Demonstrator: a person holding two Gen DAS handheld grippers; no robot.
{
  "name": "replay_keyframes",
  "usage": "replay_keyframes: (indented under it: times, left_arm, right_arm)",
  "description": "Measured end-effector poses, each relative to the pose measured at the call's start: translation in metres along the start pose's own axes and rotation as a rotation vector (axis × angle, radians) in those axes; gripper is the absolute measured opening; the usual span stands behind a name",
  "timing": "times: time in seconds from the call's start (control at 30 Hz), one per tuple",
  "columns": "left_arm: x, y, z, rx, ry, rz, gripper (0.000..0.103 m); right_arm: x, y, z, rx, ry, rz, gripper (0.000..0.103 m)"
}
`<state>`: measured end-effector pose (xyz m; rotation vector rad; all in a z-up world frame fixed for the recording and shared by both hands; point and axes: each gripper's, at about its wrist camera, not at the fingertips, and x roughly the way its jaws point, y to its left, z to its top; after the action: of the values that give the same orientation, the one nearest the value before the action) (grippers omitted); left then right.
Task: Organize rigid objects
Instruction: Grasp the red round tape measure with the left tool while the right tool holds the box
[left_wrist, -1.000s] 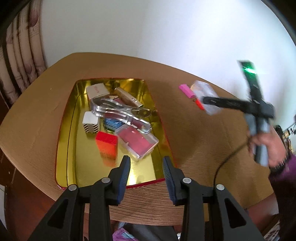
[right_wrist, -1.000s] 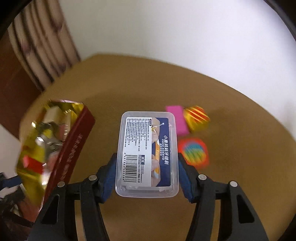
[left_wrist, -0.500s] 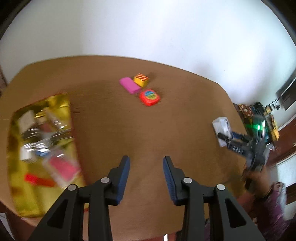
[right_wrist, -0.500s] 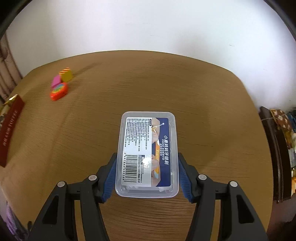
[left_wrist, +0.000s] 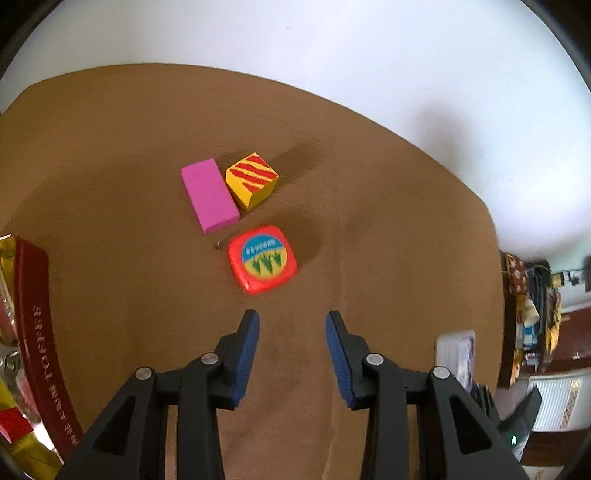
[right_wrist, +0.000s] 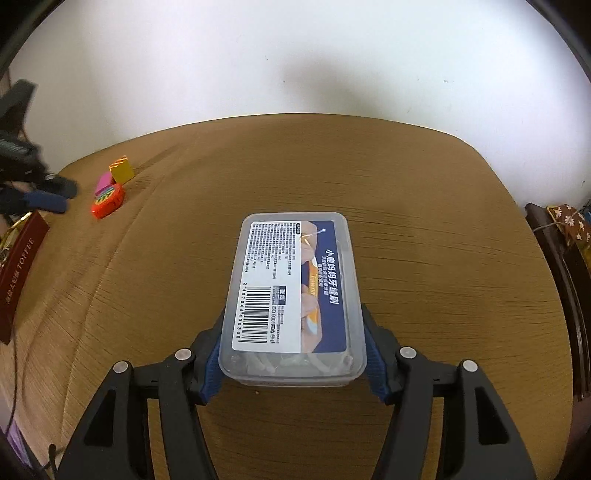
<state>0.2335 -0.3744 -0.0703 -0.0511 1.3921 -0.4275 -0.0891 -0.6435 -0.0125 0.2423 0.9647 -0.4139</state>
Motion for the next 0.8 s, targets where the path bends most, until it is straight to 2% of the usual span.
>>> replay_keyframes:
  times: [0.17, 0.23, 0.33, 0.47, 0.7, 0.8]
  left_arm:
    - [0.014, 0.007, 0.011, -0.071, 0.007, 0.057, 0.038]
    - [0.020, 0.011, 0.014, -0.104, 0.013, 0.059, 0.038]
    - [0.028, 0.011, 0.016, -0.106, 0.040, 0.088, 0.038]
    - [0.033, 0.004, 0.021, -0.107, 0.034, 0.119, 0.040]
    - [0.046, 0.003, 0.033, -0.156, 0.058, 0.110, 0.051]
    - [0.054, -0.002, 0.036, -0.142, 0.076, 0.122, 0.055]
  right_arm:
    - [-0.001, 0.001, -0.001, 0.004, -0.007, 0.012, 0.060]
    - [-0.002, 0.000, -0.002, 0.008, -0.009, 0.016, 0.060]
    - [-0.003, -0.001, -0.004, 0.012, -0.012, 0.024, 0.061]
    - [-0.004, -0.003, -0.005, 0.013, -0.013, 0.033, 0.063]
    - [-0.008, -0.005, -0.006, 0.012, -0.012, 0.045, 0.066]
    - [-0.012, -0.007, -0.007, 0.014, -0.012, 0.049, 0.067]
